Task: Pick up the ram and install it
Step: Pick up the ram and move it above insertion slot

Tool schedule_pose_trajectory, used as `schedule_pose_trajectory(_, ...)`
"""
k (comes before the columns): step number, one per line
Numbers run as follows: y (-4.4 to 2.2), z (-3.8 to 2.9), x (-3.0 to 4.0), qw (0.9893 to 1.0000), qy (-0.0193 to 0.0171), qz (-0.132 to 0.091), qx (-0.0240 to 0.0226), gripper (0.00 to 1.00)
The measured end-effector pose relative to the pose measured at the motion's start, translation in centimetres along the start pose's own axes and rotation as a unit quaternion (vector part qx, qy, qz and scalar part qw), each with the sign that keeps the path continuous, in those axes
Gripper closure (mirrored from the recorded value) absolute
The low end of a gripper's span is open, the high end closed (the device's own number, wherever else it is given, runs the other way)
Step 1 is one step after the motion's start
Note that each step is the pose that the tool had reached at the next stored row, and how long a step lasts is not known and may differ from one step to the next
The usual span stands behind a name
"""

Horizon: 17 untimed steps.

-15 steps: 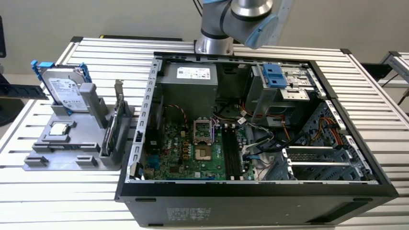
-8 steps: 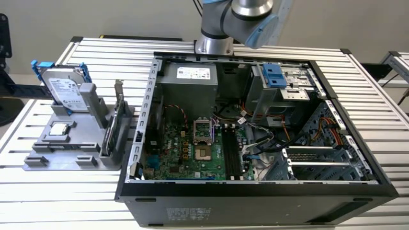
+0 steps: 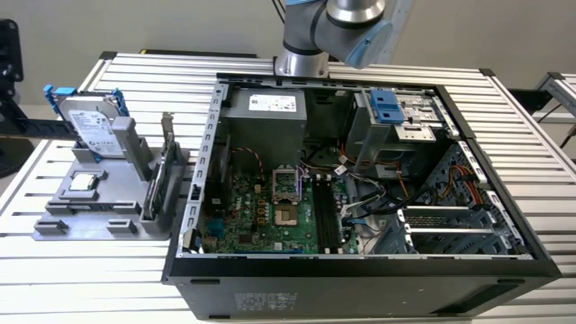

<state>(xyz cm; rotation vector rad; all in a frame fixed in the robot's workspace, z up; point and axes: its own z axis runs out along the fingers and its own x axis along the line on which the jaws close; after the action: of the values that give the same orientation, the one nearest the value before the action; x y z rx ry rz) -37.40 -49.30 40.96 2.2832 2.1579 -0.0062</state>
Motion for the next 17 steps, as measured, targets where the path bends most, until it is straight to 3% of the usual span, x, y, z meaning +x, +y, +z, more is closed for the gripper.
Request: schedule_pose_trajectory(17,0.36,0.00,0.02,1.0000,0.0000,0.000,0.0000,1.00)
